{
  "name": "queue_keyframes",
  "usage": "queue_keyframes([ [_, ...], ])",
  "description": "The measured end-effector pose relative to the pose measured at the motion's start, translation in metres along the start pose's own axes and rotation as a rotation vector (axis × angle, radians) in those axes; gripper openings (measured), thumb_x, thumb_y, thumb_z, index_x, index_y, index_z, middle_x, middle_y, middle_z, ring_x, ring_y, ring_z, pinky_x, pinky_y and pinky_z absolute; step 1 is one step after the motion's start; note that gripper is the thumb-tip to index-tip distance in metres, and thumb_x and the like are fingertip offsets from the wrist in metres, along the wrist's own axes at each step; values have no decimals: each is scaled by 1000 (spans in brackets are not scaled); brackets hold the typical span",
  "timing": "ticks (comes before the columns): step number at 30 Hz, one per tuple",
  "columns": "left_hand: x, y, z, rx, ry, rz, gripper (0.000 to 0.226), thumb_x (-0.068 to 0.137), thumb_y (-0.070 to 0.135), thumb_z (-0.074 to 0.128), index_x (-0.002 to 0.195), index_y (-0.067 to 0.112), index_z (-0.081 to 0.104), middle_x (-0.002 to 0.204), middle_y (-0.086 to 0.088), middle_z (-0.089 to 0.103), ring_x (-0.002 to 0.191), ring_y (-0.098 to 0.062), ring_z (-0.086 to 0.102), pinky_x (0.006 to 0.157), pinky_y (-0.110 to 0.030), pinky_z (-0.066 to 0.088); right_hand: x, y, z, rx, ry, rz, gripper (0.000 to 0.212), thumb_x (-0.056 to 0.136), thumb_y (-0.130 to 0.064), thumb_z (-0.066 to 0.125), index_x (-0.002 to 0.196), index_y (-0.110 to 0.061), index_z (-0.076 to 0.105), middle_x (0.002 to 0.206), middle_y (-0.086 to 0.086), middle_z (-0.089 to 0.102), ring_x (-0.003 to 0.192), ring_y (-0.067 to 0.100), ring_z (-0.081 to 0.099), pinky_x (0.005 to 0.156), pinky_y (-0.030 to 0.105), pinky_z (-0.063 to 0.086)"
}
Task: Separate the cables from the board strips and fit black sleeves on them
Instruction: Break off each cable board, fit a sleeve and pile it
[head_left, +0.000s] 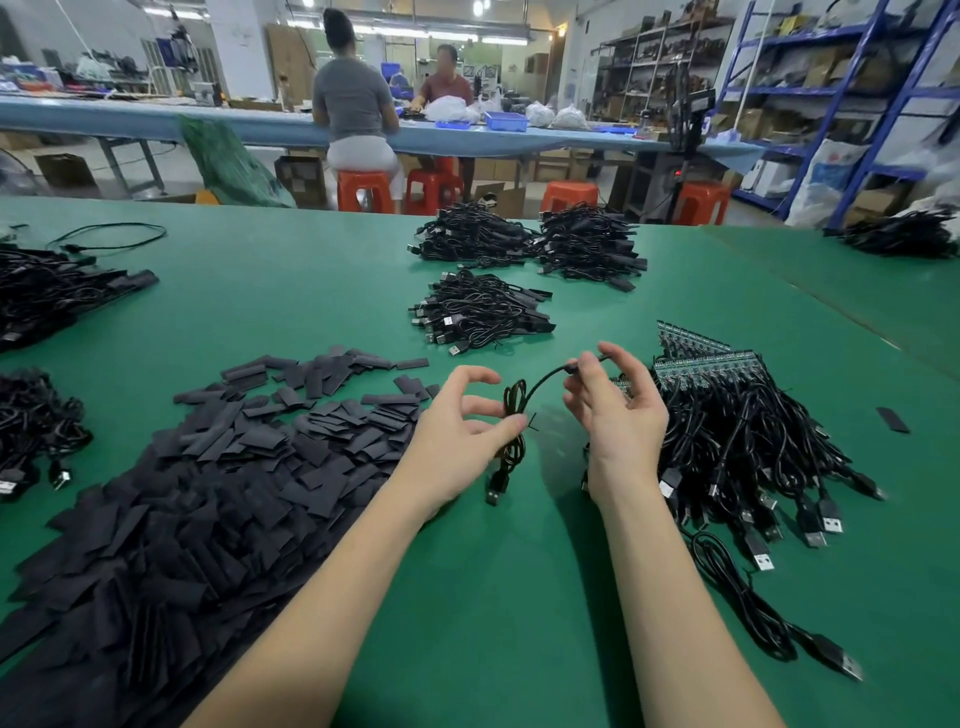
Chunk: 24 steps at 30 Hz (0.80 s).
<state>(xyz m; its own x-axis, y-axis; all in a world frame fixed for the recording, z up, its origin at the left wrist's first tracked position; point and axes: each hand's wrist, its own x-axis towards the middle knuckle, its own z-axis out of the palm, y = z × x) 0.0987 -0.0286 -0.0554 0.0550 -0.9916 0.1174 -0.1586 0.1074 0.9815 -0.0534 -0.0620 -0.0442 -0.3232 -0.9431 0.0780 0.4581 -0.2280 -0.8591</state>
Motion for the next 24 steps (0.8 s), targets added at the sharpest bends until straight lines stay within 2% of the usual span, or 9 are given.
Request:
queue_keyframes([
  [4, 11, 2, -4, 113, 82, 75, 28, 87, 17, 76, 99, 28, 52, 99, 5, 70, 72, -9, 70, 51, -21, 52, 1, 3, 5, 28, -38, 86, 35, 95, -15, 71, 125, -19, 54, 85, 5, 78, 76, 20, 71, 67, 26, 58],
  [7, 39, 10, -9, 274, 189, 227, 21, 86, 12, 75, 92, 23, 57, 94, 10, 67, 72, 1, 66, 68, -11, 50, 0, 13, 8, -99, -34, 185, 40, 95, -18, 70, 129, -18, 47, 93, 6, 75, 74, 18, 72, 63, 24, 58],
  [9, 69, 22, -12, 403, 227, 330, 18, 85, 8, 73, 90, 19, 60, 86, 13, 66, 69, 7, 61, 69, -6, 43, 0, 21, 8, -239, -67, 193, 35, 94, -17, 69, 124, -19, 51, 89, 4, 75, 71, 15, 71, 62, 25, 57],
  [11, 105, 34, -12, 548, 229, 371, 15, 86, 9, 70, 92, 19, 60, 84, 12, 65, 73, 2, 61, 73, -17, 45, 0, 27, 9, -354, -126, 188, 29, 92, -18, 70, 118, -21, 56, 79, -1, 77, 66, 11, 69, 69, 33, 59],
  [13, 141, 43, -13, 677, 236, 375, 14, 88, 13, 67, 95, 21, 60, 88, 8, 65, 83, -16, 63, 76, -30, 48, 1, 32, 8, -428, -179, 193, 25, 91, -21, 71, 113, -24, 60, 78, -6, 77, 63, 10, 68, 82, 42, 59],
  [15, 173, 48, -13, 784, 252, 380, 13, 90, 13, 65, 96, 22, 59, 89, 7, 62, 87, -22, 60, 78, -35, 47, 1, 34, 9, -473, -205, 186, 20, 90, -23, 72, 107, -27, 62, 80, -6, 77, 65, 10, 68, 91, 48, 57],
  [18, 208, 46, -15, 948, 257, 341, 13, 93, 12, 62, 102, 21, 59, 102, 3, 66, 103, -26, 58, 94, -40, 44, 1, 37, 10, -501, -224, 184, 16, 89, -26, 72, 103, -28, 65, 82, -5, 77, 67, 9, 69, 93, 51, 56],
  [22, 224, 22, -21, 1043, 148, 192, 23, 98, 18, 58, 120, 19, 58, 125, -6, 63, 119, -28, 53, 100, -43, 44, 2, 38, 9, -549, -247, 188, 14, 87, -29, 71, 101, -28, 67, 83, -6, 78, 68, 8, 70, 93, 50, 56],
  [24, 216, 9, -23, 1028, 130, 177, 30, 98, 25, 59, 127, 20, 56, 132, -6, 58, 124, -27, 50, 103, -43, 42, 3, 38, 10, -571, -251, 193, 13, 87, -29, 70, 99, -28, 68, 82, -5, 78, 70, 12, 69, 92, 51, 56],
])
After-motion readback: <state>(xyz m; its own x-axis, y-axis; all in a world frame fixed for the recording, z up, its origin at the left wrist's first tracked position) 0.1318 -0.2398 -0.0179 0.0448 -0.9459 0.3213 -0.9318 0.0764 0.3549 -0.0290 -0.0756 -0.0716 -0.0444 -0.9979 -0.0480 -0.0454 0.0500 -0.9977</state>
